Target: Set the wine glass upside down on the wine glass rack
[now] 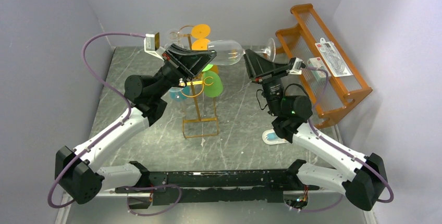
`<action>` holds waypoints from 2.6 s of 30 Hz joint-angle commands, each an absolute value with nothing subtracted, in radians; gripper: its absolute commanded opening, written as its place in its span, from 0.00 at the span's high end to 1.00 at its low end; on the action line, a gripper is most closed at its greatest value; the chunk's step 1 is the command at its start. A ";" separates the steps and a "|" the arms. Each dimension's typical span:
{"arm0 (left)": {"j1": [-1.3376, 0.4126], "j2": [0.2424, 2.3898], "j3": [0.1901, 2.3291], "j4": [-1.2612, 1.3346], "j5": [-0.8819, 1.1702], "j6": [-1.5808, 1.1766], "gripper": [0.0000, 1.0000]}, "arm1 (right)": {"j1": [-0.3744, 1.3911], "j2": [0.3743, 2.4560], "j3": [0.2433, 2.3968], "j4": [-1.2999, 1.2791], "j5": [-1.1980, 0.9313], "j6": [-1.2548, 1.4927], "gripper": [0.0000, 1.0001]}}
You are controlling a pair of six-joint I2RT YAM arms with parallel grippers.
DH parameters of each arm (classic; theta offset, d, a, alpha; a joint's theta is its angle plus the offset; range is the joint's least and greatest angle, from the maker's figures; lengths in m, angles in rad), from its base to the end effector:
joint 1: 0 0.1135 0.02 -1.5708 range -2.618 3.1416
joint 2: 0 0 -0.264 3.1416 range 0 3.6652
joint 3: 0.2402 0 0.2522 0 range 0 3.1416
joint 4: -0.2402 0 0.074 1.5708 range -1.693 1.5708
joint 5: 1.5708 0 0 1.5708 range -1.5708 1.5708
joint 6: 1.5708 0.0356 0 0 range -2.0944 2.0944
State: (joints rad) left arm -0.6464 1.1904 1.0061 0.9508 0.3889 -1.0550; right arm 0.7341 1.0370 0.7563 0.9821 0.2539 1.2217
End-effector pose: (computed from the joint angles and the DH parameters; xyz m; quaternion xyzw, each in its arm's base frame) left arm 0.1921 -0.1618 0.4469 0.0962 0.4121 -0.7286 0.5386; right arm 0.1697 0.1411 0.4005 0.2123 0.3777 0.7163 0.5469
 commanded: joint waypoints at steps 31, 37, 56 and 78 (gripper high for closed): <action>-0.659 1.149 0.909 1.115 0.444 -1.059 0.95 | 0.732 1.137 0.867 1.053 0.262 1.171 0.95; -0.660 1.094 0.922 0.960 0.417 -0.982 0.77 | 0.732 1.104 0.894 0.955 0.275 1.109 1.00; -0.659 0.847 1.165 0.065 0.102 -0.429 0.09 | 0.732 0.913 1.055 0.474 0.158 0.471 1.00; -0.658 0.810 1.266 -0.343 -0.443 -0.211 0.11 | 0.750 1.007 1.050 -0.028 -0.089 -0.114 1.00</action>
State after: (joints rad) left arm -0.6537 0.8177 1.2755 -0.3065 -0.3714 -0.2310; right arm 0.7361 0.9638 1.0550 -0.0025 0.0010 -0.0395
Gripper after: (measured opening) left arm 0.899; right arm 0.067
